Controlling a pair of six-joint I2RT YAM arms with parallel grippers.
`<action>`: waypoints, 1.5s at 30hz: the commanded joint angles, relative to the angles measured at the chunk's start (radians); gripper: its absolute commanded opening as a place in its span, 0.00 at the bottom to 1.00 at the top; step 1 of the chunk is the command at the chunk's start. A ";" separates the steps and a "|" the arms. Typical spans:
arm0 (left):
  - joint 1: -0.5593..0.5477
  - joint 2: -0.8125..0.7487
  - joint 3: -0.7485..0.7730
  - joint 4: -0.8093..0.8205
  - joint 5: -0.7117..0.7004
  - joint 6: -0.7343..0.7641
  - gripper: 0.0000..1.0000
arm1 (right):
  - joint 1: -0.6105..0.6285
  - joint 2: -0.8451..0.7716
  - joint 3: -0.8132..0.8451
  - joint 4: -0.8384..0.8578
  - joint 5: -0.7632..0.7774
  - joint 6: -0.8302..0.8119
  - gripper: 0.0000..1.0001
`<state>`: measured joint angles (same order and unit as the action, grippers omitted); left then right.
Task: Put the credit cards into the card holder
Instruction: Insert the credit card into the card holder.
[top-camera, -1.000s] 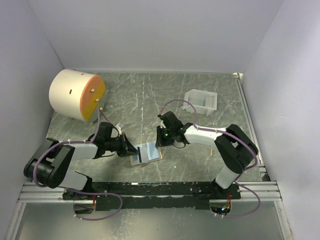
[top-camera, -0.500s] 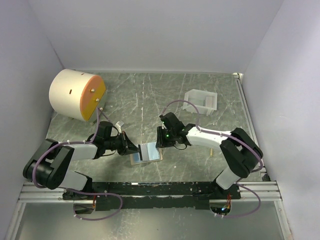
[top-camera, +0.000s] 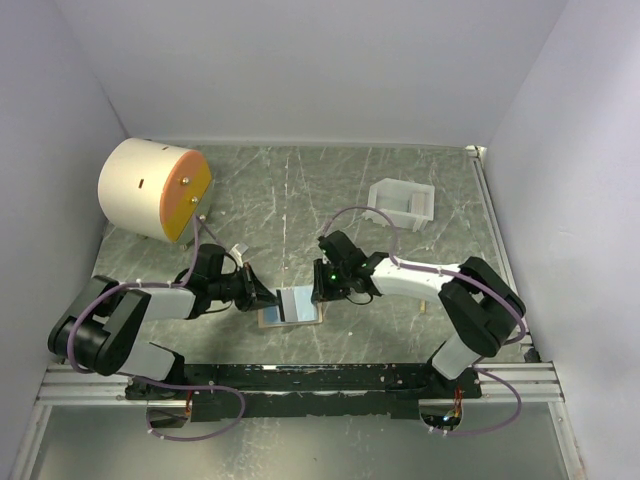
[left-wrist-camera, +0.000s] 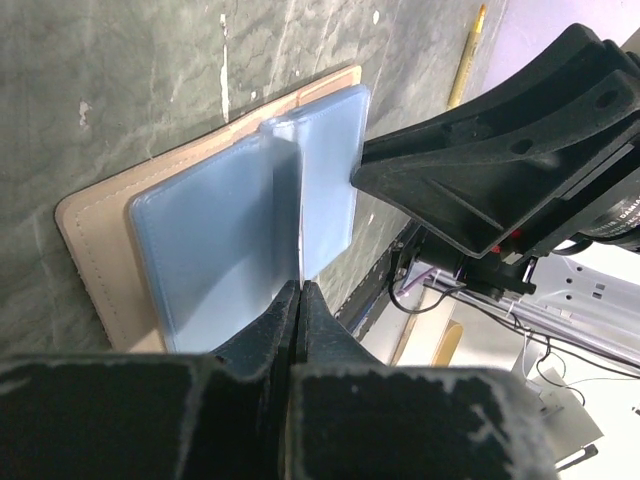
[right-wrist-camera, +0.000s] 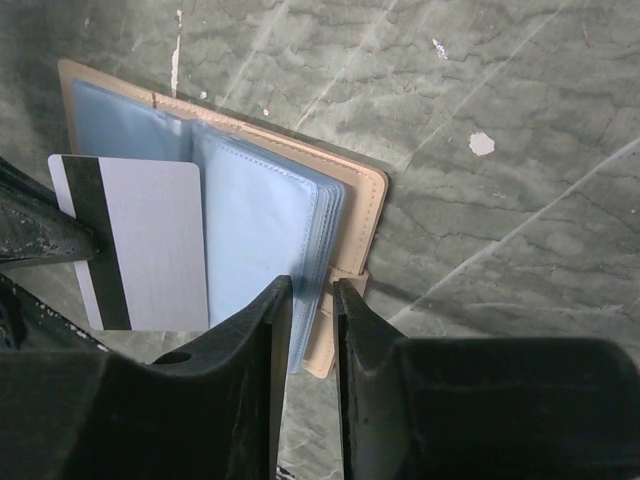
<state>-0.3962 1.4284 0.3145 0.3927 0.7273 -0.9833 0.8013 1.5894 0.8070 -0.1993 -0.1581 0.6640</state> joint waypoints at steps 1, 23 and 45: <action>0.003 -0.018 0.005 -0.025 -0.001 0.035 0.07 | 0.019 0.034 0.017 -0.050 0.071 -0.014 0.22; 0.014 0.024 0.076 -0.129 0.080 0.190 0.07 | 0.021 0.035 0.026 -0.067 0.100 -0.038 0.13; 0.049 -0.006 0.129 -0.293 0.064 0.271 0.07 | 0.021 0.031 -0.001 -0.055 0.109 -0.053 0.11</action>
<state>-0.3584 1.4246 0.4179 0.1074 0.7849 -0.7376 0.8207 1.6032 0.8246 -0.2214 -0.1001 0.6342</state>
